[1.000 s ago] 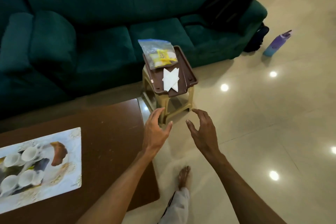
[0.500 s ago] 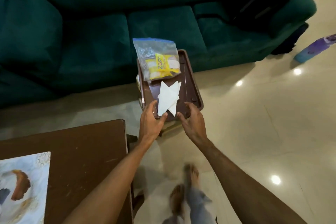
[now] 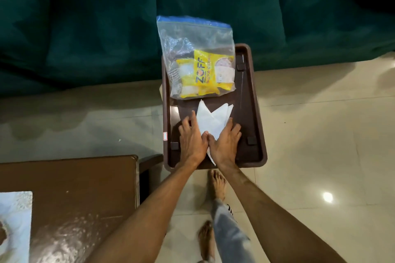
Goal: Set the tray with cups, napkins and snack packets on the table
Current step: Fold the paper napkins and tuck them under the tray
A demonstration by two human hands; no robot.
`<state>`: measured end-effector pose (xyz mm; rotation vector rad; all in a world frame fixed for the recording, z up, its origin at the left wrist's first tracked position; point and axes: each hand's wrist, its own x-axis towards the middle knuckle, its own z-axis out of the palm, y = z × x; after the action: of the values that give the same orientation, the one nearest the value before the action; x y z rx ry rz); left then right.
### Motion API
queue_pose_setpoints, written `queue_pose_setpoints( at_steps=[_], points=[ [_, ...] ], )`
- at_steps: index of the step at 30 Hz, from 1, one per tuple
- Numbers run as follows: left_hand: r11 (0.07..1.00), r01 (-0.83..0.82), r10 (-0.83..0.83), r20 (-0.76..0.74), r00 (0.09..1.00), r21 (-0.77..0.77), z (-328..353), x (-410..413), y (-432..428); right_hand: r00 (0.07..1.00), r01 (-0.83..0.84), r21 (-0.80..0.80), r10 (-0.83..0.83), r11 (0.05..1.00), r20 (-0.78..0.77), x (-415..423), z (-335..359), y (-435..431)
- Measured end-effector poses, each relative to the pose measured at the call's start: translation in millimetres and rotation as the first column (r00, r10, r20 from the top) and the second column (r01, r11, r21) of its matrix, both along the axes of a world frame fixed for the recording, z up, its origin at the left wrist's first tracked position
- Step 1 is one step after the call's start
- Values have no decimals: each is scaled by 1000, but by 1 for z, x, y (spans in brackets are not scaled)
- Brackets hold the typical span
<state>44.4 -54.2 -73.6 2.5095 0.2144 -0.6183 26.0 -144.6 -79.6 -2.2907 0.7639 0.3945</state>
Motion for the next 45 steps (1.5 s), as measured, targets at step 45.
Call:
queue_pose_setpoints(
  at_steps=[45],
  points=[
    [434, -620, 859, 92, 504, -654, 266, -513, 491, 927, -366, 704, 176, 609, 330, -418, 271, 459]
  ],
)
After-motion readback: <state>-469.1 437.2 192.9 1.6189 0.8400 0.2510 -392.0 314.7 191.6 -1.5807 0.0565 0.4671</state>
